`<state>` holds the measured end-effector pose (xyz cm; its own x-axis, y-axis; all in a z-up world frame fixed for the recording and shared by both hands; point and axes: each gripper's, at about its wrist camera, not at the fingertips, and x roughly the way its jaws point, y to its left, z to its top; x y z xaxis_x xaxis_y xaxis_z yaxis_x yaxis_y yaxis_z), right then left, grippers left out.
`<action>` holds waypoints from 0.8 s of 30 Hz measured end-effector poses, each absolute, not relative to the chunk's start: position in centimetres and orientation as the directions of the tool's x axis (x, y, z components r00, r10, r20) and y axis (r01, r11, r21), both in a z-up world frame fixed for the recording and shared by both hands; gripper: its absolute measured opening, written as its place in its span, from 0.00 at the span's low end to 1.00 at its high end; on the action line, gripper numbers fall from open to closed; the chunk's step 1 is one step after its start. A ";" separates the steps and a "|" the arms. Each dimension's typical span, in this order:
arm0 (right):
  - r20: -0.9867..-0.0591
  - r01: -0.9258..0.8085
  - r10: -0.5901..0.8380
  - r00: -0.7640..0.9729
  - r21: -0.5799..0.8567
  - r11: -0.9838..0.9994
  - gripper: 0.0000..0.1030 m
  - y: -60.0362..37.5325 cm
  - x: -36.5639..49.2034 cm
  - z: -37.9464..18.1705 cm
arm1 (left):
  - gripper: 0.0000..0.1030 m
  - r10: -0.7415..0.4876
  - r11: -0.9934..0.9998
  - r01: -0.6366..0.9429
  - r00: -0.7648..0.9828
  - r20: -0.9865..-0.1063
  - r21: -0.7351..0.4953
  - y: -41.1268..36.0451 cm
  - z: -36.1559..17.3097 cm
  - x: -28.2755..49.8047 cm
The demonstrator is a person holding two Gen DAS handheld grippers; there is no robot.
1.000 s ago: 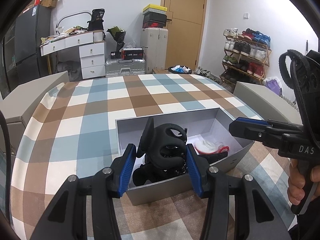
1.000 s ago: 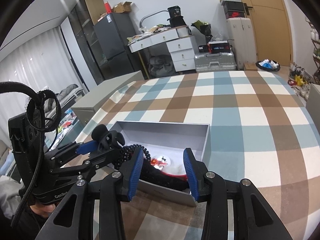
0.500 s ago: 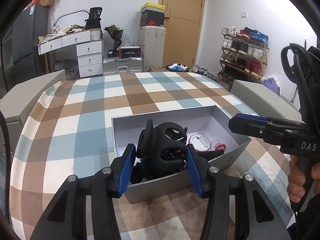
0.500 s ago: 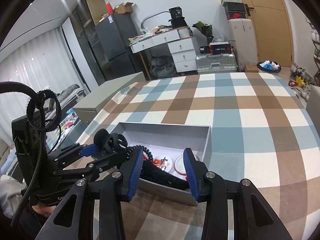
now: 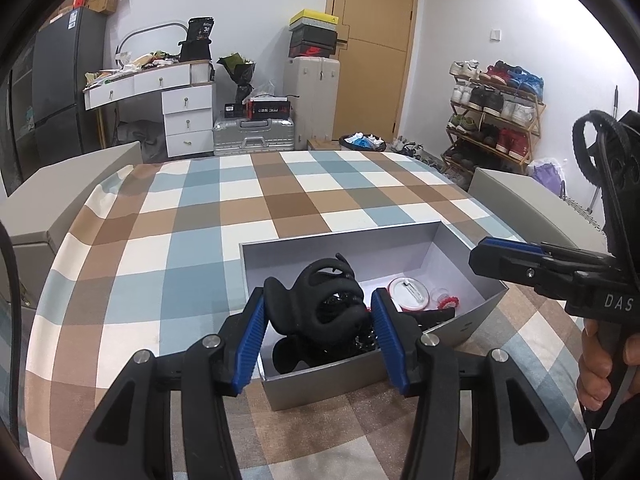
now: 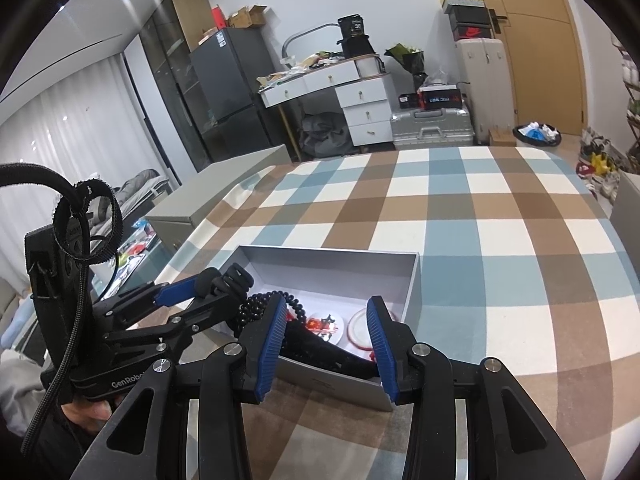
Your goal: Organize jewelry
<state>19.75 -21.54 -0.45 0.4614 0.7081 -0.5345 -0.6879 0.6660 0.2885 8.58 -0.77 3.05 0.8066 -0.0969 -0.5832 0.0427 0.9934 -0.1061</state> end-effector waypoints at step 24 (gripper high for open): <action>-0.421 -0.738 0.744 0.519 0.220 0.638 1.00 -23.3 16.6 0.1 | 0.99 -0.028 0.996 -0.020 0.869 -0.493 -0.091 -0.5 3.5 4.8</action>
<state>16.58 -23.32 0.07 0.5188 0.7442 -0.4207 -0.7377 0.6384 0.2196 4.84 -0.51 3.55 0.8694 -0.0278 -0.4934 -0.0199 0.9956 -0.0911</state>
